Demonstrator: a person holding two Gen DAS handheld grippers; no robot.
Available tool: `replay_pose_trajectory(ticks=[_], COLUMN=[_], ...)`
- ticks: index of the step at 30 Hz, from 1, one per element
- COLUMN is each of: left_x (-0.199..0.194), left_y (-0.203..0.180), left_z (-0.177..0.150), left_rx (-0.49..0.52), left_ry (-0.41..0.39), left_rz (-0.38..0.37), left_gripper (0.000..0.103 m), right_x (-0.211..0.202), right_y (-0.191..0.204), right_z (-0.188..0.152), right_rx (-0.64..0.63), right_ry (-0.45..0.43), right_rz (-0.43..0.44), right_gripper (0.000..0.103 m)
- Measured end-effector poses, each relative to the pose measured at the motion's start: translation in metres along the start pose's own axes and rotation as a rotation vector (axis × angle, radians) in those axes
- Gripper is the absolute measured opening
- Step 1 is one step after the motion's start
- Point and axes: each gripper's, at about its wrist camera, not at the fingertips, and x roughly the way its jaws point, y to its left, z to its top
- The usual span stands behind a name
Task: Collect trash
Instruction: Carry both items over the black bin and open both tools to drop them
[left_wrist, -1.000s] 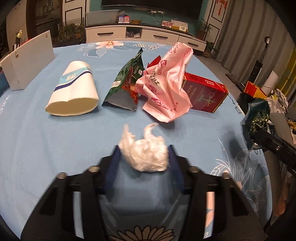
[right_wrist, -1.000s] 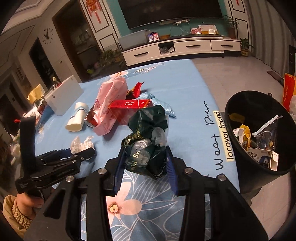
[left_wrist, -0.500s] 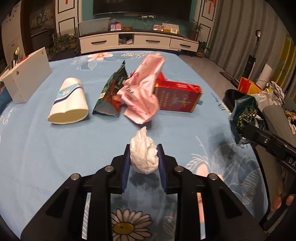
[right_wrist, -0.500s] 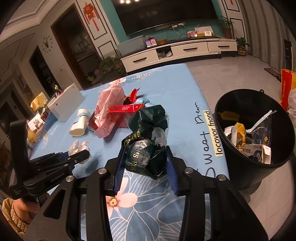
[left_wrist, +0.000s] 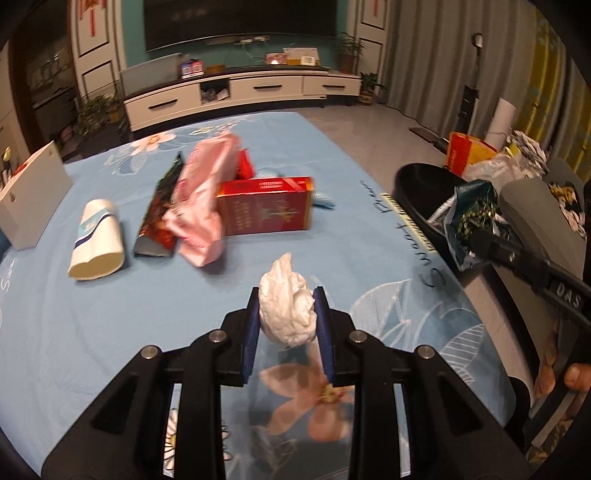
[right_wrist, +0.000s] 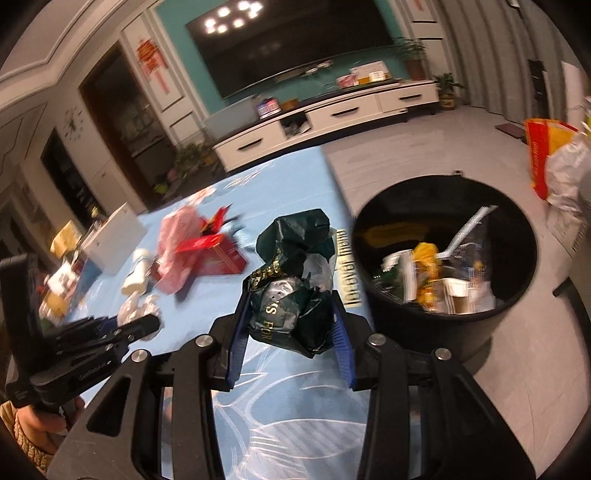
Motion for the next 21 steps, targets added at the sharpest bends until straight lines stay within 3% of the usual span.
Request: replay_pose_trajectory(ticks=[7,12,16,21], left_x=[0.000,0.003,0.011,0.030], left_y=[-0.040,-0.069,-0.099,-0.135], left_z=[0.019,0.044,0.065,0.079], left_rx=[0.085,0.116,0.163,0.225], left_ry=[-0.015,-0.028,-0.041,-0.044], left_rz=[-0.069,-0.184,-0.262,-0.298], left_gripper=[0.029,0.029,0.030,0.030], right_x=[-0.021,-0.036,-0.039,-0.033], right_y=[-0.055,-0.088,-0.110,-0.122], right_z=[0.008,0.012,0.013,0.013], right_rx=[0.110,0.183,0.235,0.253], right_ry=[-0.067,-0.123,-0.144,-0.137], right_rz=[-0.088,-0.137,-0.154,-0.150], right_gripper=[0.041,0.042,0.042,0.042])
